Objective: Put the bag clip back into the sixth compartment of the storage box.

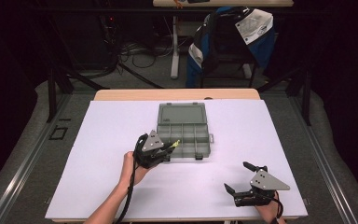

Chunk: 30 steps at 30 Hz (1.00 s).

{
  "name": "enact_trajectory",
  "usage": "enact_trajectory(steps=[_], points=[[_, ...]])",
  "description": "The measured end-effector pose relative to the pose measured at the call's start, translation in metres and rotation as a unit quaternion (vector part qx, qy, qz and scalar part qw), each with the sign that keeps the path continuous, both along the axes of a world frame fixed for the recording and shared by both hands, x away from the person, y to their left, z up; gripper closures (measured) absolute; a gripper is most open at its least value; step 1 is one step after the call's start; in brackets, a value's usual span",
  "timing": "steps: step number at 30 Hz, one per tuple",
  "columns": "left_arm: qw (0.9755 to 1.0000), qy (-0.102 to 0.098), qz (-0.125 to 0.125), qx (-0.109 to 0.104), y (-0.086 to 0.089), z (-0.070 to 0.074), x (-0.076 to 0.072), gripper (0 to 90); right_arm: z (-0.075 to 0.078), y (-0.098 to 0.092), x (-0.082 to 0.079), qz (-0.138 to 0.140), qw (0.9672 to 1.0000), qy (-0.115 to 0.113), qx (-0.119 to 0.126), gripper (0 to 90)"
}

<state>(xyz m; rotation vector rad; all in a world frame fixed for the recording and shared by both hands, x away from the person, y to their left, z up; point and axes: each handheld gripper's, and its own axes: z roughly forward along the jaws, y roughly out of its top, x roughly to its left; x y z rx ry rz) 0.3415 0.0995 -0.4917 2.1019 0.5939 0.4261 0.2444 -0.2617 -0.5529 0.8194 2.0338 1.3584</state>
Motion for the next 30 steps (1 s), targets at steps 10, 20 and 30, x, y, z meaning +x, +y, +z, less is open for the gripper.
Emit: enact_trajectory(steps=[10, 20, 30], points=[[1.0000, 0.000, 0.001, -0.001, -0.002, -0.002, 0.005, 80.1, 0.000, 0.000, 0.000, 0.001, 1.0000, 0.001, 0.001, 0.0], [1.0000, 0.000, 0.006, -0.005, -0.004, -0.002, 0.010, 80.0, 0.000, 0.000, 0.000, -0.001, 1.0000, 0.002, 0.000, 0.0], [0.9998, 0.001, 0.017, -0.011, -0.008, -0.001, 0.014, 80.0, 0.000, 0.000, 0.001, -0.001, 1.0000, 0.002, 0.002, 0.0]])
